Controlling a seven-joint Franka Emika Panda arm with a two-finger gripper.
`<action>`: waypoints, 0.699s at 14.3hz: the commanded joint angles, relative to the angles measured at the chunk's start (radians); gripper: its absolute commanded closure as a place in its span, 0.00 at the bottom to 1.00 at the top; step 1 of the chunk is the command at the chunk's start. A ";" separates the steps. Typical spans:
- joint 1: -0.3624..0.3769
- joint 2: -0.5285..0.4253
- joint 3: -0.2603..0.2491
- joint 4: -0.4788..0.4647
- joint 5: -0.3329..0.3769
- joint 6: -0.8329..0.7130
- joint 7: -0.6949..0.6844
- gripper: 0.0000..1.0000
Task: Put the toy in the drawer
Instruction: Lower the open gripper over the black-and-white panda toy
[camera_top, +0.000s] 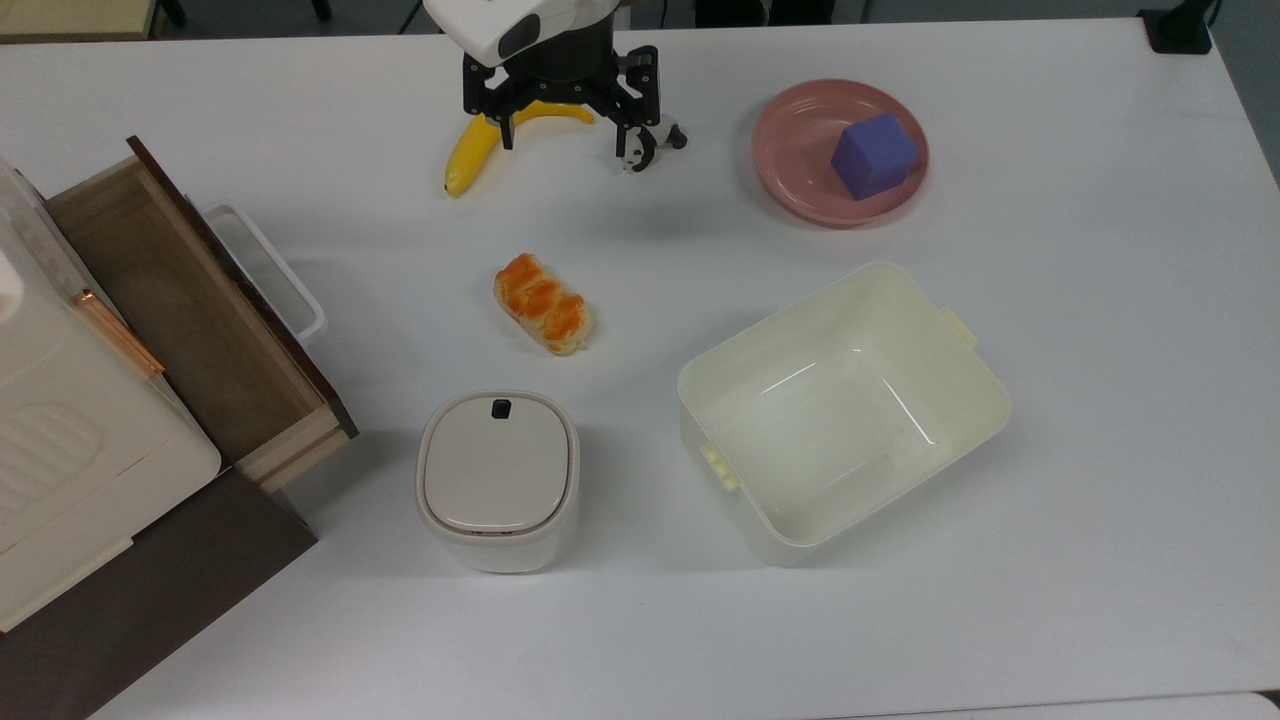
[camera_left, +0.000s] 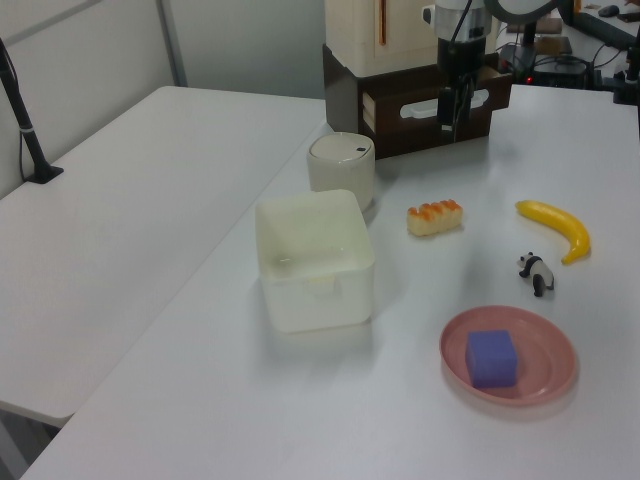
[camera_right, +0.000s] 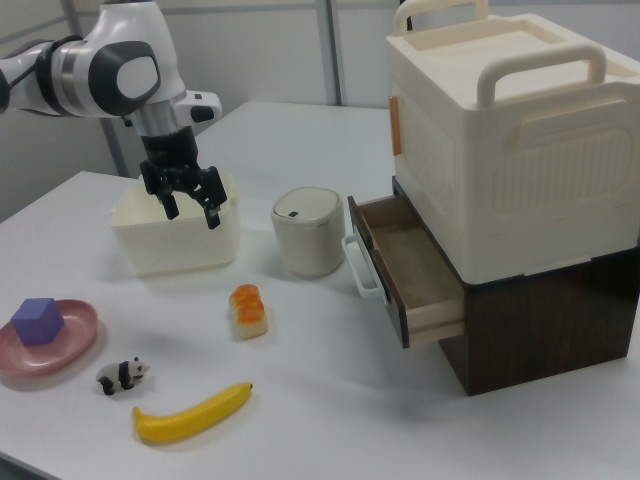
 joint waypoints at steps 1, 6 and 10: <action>0.008 -0.046 -0.004 -0.067 0.005 0.016 0.002 0.00; 0.008 -0.139 -0.004 -0.239 0.013 0.010 0.017 0.00; 0.017 -0.144 0.012 -0.334 0.022 -0.030 0.095 0.00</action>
